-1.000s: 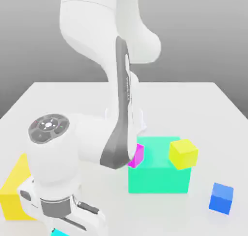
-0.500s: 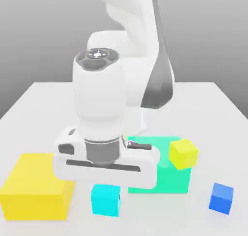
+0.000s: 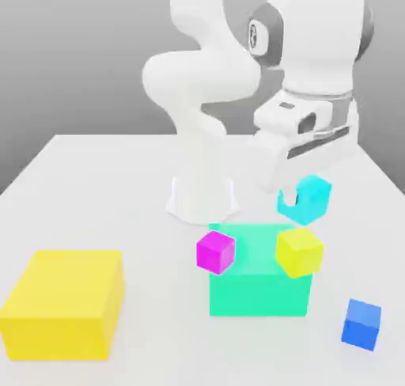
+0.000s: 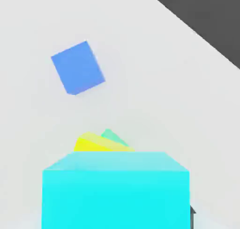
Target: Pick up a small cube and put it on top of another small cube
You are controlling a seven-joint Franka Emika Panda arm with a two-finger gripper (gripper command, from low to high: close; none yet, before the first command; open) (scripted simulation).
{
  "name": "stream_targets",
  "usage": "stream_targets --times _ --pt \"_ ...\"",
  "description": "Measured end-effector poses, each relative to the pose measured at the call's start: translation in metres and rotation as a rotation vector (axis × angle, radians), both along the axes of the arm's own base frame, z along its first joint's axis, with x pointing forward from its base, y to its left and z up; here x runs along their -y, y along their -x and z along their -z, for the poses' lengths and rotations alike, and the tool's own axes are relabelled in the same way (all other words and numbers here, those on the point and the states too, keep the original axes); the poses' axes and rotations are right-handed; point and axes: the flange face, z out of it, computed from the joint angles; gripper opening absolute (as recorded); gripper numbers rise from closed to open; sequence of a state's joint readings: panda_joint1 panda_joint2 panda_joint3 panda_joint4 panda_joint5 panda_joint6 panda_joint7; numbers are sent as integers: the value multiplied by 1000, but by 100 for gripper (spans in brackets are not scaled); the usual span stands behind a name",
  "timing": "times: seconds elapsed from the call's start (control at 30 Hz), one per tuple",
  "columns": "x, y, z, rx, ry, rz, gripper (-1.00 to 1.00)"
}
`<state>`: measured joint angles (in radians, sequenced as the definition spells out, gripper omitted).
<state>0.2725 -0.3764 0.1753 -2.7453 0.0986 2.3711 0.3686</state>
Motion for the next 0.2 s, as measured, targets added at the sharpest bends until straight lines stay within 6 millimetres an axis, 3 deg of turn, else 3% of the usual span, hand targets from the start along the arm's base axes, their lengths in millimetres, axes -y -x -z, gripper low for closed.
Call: stream_targets --times 0.1,0.13,0.2 --pt "-1 3 35 1 2 -10 -100" --pt "-1 3 42 1 2 -11 100" --pt "-1 3 42 1 2 -11 100"
